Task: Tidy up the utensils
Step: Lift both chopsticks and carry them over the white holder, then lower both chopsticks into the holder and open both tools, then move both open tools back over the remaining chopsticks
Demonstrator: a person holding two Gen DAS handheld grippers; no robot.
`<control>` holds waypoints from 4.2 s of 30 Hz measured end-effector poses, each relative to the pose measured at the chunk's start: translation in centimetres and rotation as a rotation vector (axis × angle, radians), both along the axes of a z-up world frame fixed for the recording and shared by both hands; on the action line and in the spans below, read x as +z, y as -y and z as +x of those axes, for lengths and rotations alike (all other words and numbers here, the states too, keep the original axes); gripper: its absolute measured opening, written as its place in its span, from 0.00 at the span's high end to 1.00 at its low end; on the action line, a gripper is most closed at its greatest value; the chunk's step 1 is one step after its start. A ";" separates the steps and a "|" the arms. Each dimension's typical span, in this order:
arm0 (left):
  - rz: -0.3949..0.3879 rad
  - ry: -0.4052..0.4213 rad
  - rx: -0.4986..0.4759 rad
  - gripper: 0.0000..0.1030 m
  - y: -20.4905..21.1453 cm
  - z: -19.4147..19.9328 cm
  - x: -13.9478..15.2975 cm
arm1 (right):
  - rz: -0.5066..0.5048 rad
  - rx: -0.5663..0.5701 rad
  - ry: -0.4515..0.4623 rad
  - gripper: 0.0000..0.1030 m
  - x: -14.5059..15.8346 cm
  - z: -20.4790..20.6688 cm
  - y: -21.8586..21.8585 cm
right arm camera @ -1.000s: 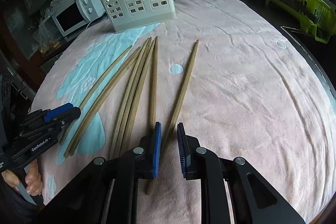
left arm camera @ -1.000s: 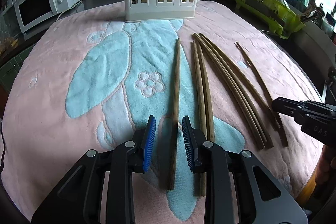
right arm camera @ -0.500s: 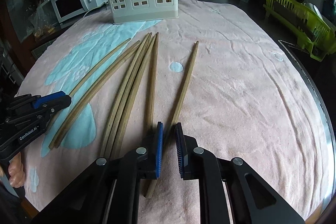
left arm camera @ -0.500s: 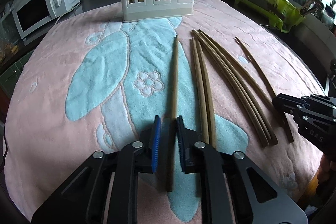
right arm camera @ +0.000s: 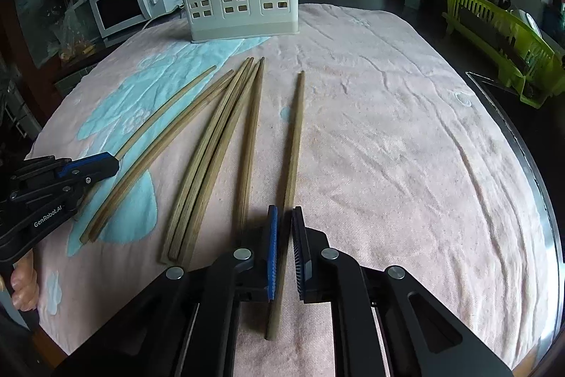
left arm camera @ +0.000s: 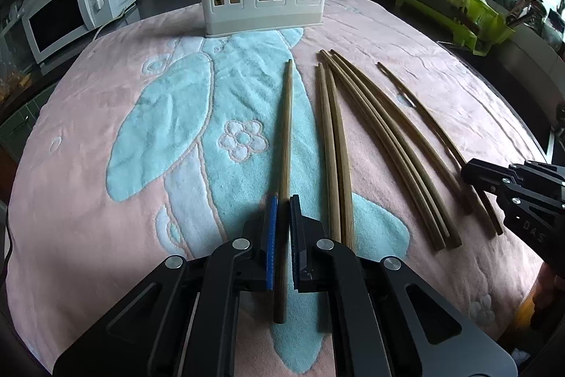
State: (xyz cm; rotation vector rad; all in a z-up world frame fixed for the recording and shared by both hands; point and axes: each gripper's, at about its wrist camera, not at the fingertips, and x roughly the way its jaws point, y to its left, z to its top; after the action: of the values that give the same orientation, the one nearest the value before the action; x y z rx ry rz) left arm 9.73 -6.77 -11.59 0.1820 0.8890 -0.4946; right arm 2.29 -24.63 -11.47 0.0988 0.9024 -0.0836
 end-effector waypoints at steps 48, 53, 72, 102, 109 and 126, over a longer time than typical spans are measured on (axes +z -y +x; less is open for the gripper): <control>-0.280 0.205 0.059 0.95 -1.1 8.0 16.3 | 0.010 0.253 0.355 0.94 20.3 7.9 4.4; -0.295 0.252 0.058 0.95 -0.5 9.7 19.7 | -0.022 0.291 0.363 0.94 23.5 10.1 4.6; -0.313 0.537 0.218 0.95 2.3 20.1 29.0 | -0.092 0.309 0.290 0.93 23.8 19.4 5.9; -0.278 0.398 0.223 0.85 1.4 20.0 23.6 | -0.076 0.280 0.267 0.80 21.8 20.3 5.5; -0.240 0.382 0.223 0.85 -0.4 13.9 22.2 | -0.062 0.273 0.294 0.80 20.8 14.2 4.6; -0.163 0.226 0.128 0.84 -3.3 1.5 12.1 | 0.087 0.215 0.152 0.80 9.3 3.2 1.9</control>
State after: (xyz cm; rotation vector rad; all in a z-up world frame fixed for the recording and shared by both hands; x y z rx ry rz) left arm 11.18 -3.48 0.47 0.0307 0.6319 -0.4153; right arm 5.49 -26.48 -2.14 0.0872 0.7604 0.1615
